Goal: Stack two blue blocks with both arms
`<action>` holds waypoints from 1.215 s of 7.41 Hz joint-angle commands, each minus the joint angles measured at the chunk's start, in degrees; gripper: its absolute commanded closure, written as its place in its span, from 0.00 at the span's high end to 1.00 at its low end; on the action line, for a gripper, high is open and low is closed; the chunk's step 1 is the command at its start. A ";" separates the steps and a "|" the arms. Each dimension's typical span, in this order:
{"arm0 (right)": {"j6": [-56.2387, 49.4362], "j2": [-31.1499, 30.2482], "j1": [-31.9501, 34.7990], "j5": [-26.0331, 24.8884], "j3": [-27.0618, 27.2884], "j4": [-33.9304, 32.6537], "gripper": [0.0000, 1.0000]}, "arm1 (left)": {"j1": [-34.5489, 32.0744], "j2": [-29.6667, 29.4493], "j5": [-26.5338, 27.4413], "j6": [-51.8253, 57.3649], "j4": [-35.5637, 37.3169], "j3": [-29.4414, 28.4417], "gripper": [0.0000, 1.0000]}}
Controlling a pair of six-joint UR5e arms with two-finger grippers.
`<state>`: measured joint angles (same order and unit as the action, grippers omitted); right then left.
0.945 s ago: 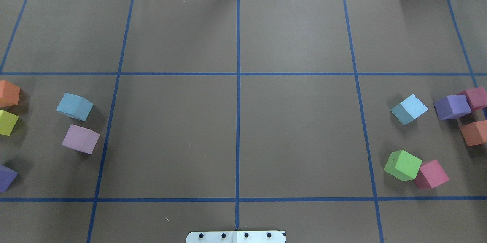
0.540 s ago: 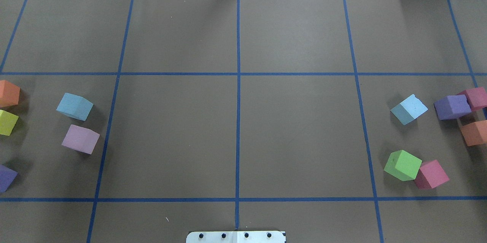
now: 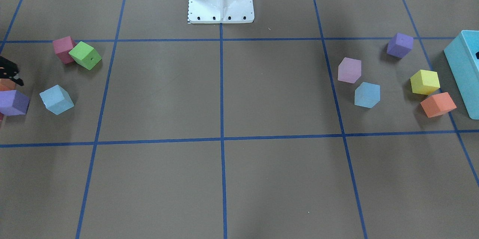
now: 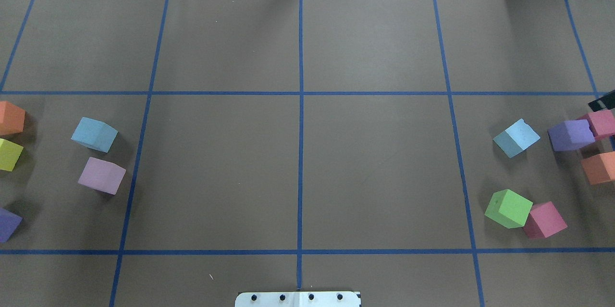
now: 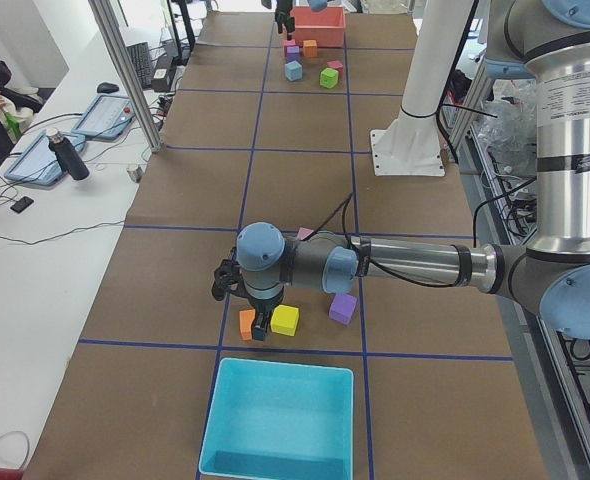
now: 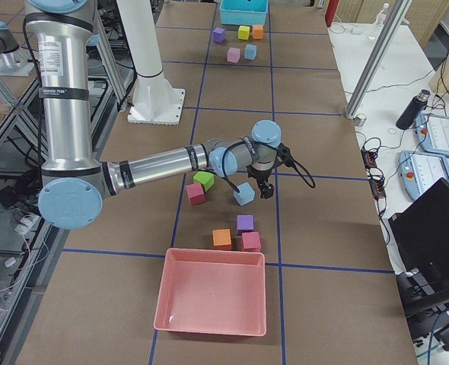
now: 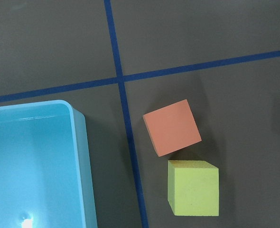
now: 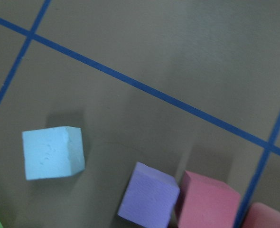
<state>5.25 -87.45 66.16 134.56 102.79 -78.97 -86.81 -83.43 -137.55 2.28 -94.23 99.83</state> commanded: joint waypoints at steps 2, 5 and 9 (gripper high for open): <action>8.46 2.73 -9.02 -6.84 -0.31 1.18 1.00 | 0.06 0.28 0.00 -0.09 -0.07 0.10 0.98; 8.54 2.38 -9.47 -8.79 -4.52 4.34 1.00 | 0.06 0.46 -0.09 -0.09 -0.16 0.10 0.98; 9.94 2.11 -11.40 -8.79 -5.76 4.26 1.00 | 0.06 0.46 -0.09 -0.09 -0.16 -0.08 0.98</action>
<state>14.26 -85.30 55.63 125.74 97.42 -74.70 -86.75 -82.97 -137.63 2.27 -94.39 99.78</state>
